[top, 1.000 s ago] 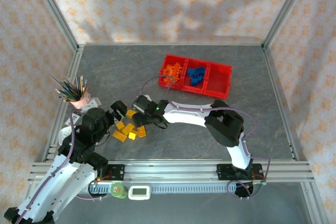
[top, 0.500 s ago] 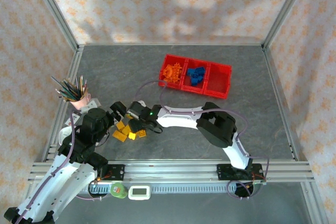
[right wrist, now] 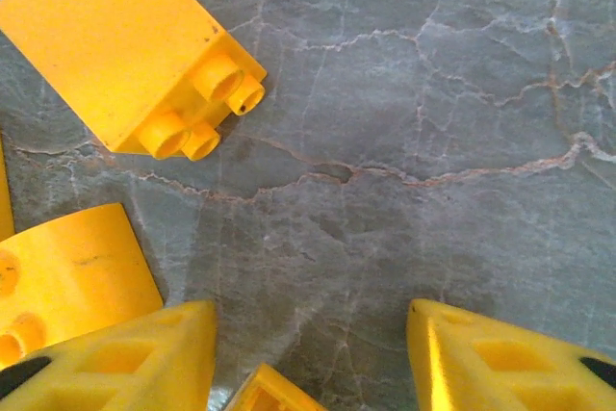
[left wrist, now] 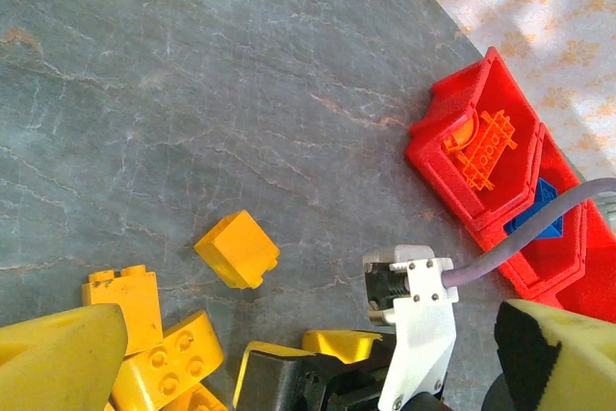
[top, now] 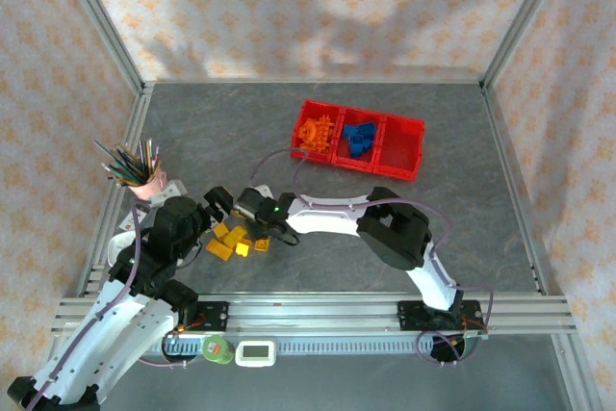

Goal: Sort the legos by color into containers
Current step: Pick up the lego from the bottom-center of the table.

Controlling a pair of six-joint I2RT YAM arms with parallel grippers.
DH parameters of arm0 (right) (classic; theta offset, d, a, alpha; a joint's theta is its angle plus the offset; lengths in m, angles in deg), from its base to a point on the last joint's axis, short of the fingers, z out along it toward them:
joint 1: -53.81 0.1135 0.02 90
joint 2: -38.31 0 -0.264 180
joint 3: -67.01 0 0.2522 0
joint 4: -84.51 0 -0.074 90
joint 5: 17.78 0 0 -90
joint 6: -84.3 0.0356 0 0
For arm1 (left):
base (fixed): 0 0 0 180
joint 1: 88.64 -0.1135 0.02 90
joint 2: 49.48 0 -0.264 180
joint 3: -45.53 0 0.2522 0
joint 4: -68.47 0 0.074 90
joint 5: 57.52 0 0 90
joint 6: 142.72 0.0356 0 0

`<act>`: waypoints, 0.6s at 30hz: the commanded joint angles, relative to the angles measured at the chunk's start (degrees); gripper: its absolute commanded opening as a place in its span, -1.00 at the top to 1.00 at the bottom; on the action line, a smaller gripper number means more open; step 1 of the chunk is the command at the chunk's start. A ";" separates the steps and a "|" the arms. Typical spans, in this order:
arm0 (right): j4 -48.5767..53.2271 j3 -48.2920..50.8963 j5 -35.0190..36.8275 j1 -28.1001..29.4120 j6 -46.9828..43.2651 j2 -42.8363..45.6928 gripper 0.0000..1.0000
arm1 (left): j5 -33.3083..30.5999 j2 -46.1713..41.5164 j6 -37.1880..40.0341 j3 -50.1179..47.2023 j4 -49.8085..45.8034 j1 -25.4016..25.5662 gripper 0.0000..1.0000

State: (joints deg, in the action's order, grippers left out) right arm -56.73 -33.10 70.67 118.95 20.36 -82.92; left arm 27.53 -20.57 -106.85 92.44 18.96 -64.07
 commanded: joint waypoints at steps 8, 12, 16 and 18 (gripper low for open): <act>7.79 2.58 1.82 0.28 8.40 4.21 -0.41 | 0.29 0.09 0.84 1.39 -0.62 -0.58 -0.98; 8.85 4.46 1.63 1.71 10.94 5.17 -0.37 | 0.12 -0.08 0.95 1.72 -0.90 -0.58 -0.98; 10.07 6.93 1.72 2.53 13.07 6.58 -0.33 | 0.42 -0.17 0.91 1.75 -0.90 -0.58 -0.98; 9.66 8.60 1.30 2.62 13.63 7.50 -0.25 | 0.62 -0.17 0.91 1.66 -0.83 -0.58 -0.98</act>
State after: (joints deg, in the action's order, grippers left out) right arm -51.33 -27.04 71.22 120.85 31.03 -77.78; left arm 27.56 -20.57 -106.69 92.64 18.94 -64.07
